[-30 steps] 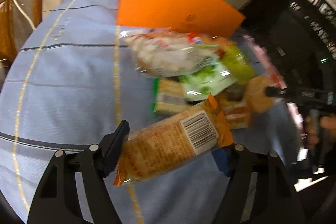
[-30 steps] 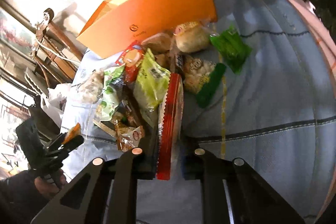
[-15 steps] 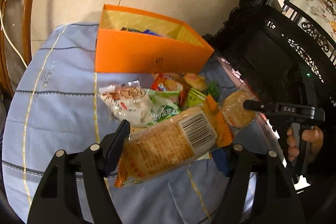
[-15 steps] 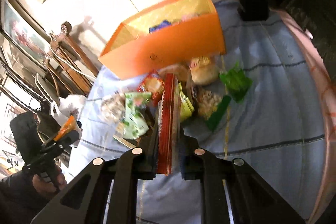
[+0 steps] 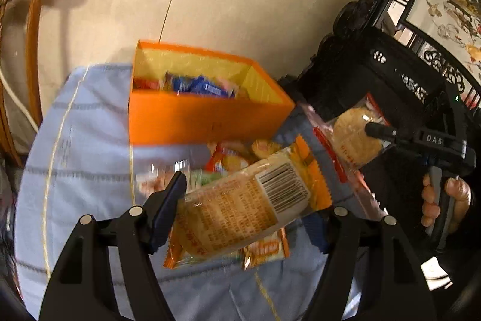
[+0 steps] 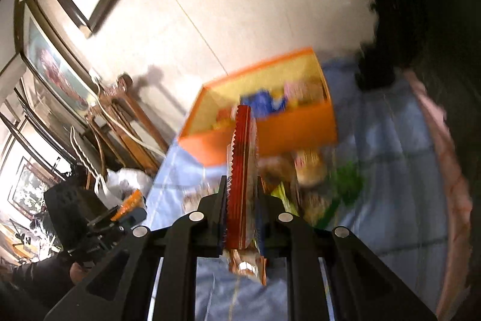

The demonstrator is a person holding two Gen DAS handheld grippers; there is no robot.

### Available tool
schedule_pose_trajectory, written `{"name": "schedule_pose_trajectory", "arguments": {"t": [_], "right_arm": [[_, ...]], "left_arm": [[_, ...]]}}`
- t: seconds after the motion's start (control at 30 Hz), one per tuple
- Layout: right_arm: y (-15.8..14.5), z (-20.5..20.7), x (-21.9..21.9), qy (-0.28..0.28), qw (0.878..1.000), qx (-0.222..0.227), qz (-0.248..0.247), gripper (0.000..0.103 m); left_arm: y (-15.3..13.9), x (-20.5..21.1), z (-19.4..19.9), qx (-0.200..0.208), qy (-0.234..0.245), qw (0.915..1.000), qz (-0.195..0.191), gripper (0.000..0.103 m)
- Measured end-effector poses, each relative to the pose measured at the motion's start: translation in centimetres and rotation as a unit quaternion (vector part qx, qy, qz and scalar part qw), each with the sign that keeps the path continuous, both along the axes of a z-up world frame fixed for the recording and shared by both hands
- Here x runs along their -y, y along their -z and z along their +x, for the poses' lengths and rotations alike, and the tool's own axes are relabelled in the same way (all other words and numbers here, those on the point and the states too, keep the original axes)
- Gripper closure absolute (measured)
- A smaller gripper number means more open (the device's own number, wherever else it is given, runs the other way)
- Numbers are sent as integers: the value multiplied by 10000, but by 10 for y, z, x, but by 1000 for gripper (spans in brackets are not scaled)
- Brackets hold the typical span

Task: Organize snacks
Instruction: 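Lift both held packets and carry them above the orange box, then open both tools to drop the packets into the orange box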

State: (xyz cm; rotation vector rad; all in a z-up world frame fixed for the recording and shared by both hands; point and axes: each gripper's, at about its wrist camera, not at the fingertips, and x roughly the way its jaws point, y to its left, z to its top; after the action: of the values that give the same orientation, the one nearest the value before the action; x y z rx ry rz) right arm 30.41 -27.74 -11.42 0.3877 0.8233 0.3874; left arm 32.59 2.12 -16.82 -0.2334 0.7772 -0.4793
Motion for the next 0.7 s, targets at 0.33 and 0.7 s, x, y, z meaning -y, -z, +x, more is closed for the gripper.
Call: {"name": "schedule_pose_trajectory", "arguments": {"t": [0.33,0.7], "right_arm": [[-93,78,-10,80,9959,888,-181,88],[-103,193,-27,406,9877,704,-1339,24]], "left_arm": [[-88,20,104,686,-124,9975,121,33],[-79,31,247,-276,-703,9944,736,5]]}}
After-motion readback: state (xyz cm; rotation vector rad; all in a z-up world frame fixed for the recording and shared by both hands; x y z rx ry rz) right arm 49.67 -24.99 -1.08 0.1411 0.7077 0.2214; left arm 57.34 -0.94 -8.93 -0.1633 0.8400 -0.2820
